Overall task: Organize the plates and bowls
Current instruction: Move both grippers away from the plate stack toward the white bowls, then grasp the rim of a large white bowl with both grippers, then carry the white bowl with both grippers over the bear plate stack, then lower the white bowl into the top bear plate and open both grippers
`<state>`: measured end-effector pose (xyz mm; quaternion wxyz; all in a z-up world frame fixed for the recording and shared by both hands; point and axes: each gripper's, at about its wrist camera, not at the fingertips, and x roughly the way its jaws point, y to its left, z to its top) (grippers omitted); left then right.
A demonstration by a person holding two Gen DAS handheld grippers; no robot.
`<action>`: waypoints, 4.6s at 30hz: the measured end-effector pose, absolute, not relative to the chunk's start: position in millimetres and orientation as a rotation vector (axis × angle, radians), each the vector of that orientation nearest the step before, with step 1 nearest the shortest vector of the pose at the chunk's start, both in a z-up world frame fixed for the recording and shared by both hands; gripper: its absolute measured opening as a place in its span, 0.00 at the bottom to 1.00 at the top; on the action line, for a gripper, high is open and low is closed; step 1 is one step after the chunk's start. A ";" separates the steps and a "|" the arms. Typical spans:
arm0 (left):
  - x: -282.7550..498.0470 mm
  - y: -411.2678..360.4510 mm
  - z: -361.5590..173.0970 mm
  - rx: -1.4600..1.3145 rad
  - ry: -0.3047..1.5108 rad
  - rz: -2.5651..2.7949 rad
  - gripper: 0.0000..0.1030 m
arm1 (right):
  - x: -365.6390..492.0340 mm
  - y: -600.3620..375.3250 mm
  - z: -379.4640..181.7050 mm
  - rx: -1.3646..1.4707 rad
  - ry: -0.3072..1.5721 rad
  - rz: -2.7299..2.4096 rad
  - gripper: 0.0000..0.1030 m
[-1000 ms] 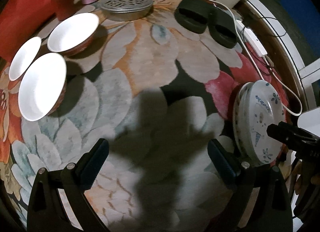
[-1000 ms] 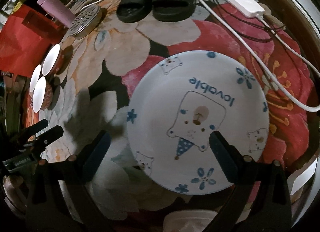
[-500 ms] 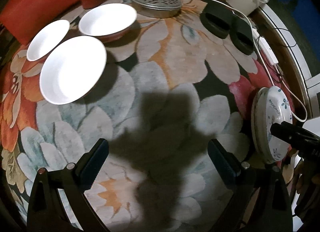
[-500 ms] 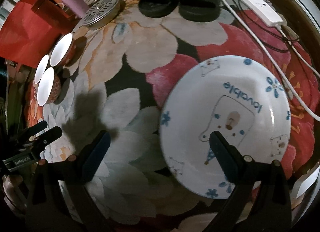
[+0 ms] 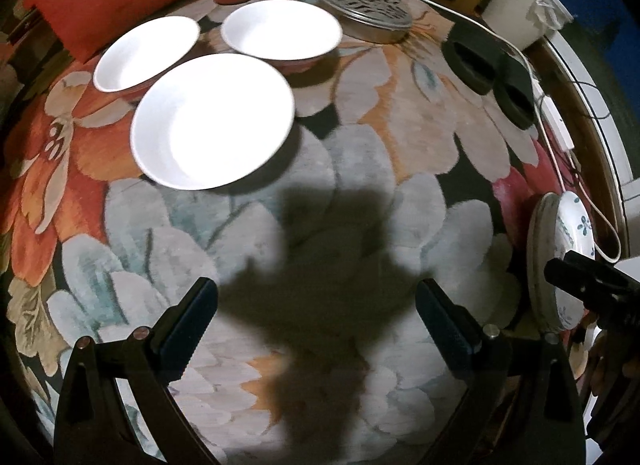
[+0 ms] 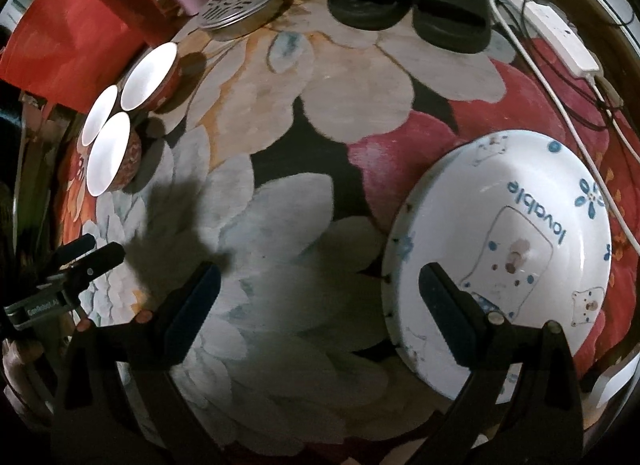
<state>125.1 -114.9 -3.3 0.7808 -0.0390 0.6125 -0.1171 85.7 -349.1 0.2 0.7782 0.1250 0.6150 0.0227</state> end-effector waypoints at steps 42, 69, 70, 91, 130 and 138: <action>209.2 -7.8 -19.2 -0.280 1.244 -0.081 0.56 | 231.8 -181.9 -39.2 0.335 1.398 0.418 0.63; 155.7 -54.0 6.2 -0.189 1.254 -0.200 0.14 | 185.2 -176.1 -22.8 0.219 1.482 0.437 0.11; 151.6 -60.5 11.3 -0.184 1.254 -0.213 0.15 | 180.8 -181.1 -16.1 0.201 1.482 0.431 0.11; 81.9 -256.7 69.4 0.012 1.241 -0.485 0.15 | 63.0 -364.8 47.7 0.386 1.363 0.137 0.12; 57.2 -408.4 0.6 0.222 1.298 -0.730 0.15 | 8.9 -503.3 -20.9 0.547 1.442 -0.085 0.14; 55.6 -406.1 8.8 0.193 1.291 -0.748 0.36 | 7.1 -506.3 -17.4 0.564 1.439 -0.086 0.15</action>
